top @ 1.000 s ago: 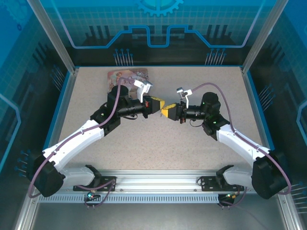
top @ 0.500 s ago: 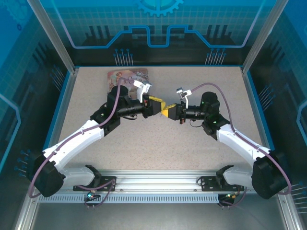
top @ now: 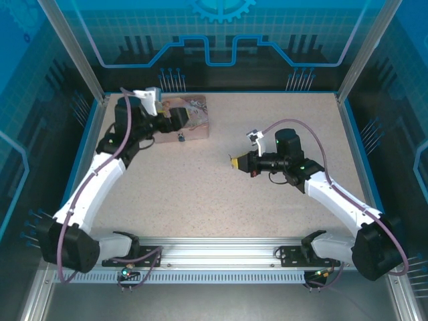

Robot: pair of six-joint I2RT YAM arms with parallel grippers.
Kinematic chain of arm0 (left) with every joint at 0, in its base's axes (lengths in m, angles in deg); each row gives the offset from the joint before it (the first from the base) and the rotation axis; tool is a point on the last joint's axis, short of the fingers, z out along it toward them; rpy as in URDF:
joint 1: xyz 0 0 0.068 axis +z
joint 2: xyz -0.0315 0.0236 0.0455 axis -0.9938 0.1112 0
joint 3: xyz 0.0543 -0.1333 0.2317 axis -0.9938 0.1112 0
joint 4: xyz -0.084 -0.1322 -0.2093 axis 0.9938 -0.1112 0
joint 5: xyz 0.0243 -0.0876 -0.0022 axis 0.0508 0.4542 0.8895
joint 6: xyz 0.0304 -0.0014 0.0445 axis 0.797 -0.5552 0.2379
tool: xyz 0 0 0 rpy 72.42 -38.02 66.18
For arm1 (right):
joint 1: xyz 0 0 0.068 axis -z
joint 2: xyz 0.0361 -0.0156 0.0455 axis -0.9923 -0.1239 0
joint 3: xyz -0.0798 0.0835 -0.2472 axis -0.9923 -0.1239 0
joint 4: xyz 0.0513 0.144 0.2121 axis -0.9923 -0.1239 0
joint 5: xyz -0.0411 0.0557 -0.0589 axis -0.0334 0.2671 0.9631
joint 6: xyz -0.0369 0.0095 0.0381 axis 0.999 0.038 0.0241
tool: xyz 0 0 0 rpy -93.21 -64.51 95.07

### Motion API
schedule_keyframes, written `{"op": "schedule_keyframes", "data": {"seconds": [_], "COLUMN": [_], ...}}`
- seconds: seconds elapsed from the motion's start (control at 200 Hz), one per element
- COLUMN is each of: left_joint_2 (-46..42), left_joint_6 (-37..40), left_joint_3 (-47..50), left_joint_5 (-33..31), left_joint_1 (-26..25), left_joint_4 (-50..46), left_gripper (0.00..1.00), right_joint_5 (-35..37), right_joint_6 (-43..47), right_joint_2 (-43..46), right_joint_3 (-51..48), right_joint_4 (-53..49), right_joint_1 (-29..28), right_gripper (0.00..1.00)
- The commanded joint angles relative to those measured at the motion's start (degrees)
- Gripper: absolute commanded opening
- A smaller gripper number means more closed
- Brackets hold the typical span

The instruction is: Unlock a padlock with a key

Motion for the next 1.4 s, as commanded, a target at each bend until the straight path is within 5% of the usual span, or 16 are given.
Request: {"op": "schedule_keyframes", "data": {"seconds": [0.0, 0.195, 0.475, 0.84, 1.211, 1.396], "left_joint_2": [7.4, 24.9, 45.3, 56.8, 60.9, 59.9], "left_joint_6": [5.7, 5.7, 8.0, 6.8, 12.1, 17.2], "left_joint_3": [-4.3, -15.5, -31.9, -42.6, -41.8, -38.0], "left_joint_5": [-9.6, -10.9, -9.5, -3.2, -5.4, -6.4], "left_joint_1": [5.8, 13.5, 14.9, 14.4, 11.7, 8.0], "left_joint_4": [-7.2, -9.6, -12.1, -15.7, -21.3, -21.8], "left_gripper": [0.99, 0.99, 0.99, 0.98, 0.71, 0.68], "right_joint_5": [5.1, 5.6, 5.4, 5.8, 6.7, 7.0], "right_joint_6": [3.2, 3.5, 3.1, 3.1, 3.5, 3.6], "right_joint_2": [1.1, 2.7, 4.3, 5.5, 7.0, 7.5], "right_joint_3": [1.6, 1.0, -0.4, -0.6, -0.2, -0.2], "right_joint_4": [-6.2, -6.6, -6.9, -7.9, -9.3, -9.9], "right_joint_1": [0.7, 1.1, 2.2, 2.5, 2.7, 2.8], "right_gripper": [0.00, 0.00, 0.00, 0.00, 0.00, 0.00]}}
